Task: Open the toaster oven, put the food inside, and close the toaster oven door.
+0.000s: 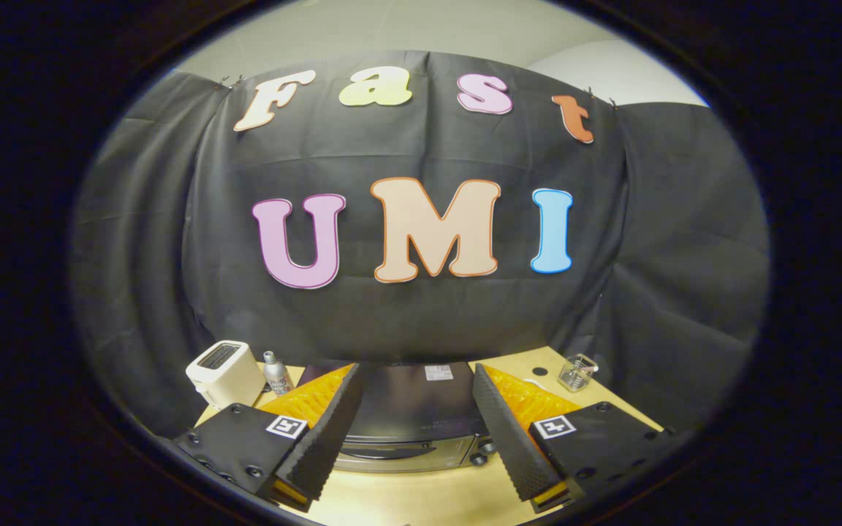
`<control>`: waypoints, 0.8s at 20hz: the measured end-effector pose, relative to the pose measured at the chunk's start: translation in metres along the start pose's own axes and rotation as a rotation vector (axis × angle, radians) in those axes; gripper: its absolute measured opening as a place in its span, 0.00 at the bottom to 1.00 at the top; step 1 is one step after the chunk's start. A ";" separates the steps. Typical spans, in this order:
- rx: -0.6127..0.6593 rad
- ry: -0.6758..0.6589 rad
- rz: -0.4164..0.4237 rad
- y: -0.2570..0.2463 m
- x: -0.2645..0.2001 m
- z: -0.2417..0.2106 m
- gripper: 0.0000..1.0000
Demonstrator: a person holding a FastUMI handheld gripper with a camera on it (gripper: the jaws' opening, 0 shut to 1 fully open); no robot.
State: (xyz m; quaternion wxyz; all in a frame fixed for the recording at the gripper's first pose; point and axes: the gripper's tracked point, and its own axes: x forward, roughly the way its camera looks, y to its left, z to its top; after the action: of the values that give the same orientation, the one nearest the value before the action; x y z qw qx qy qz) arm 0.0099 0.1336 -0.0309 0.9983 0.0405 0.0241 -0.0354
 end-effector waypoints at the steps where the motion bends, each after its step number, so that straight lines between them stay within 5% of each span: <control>1: 0.010 0.015 -0.007 0.002 0.000 -0.009 0.96; 16: 0.082 0.002 0.022 0.023 0.061 -0.134 0.96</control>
State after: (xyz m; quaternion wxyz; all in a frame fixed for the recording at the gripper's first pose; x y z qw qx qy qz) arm 0.0665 0.1634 -0.1654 0.9960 0.0819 0.0234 -0.0254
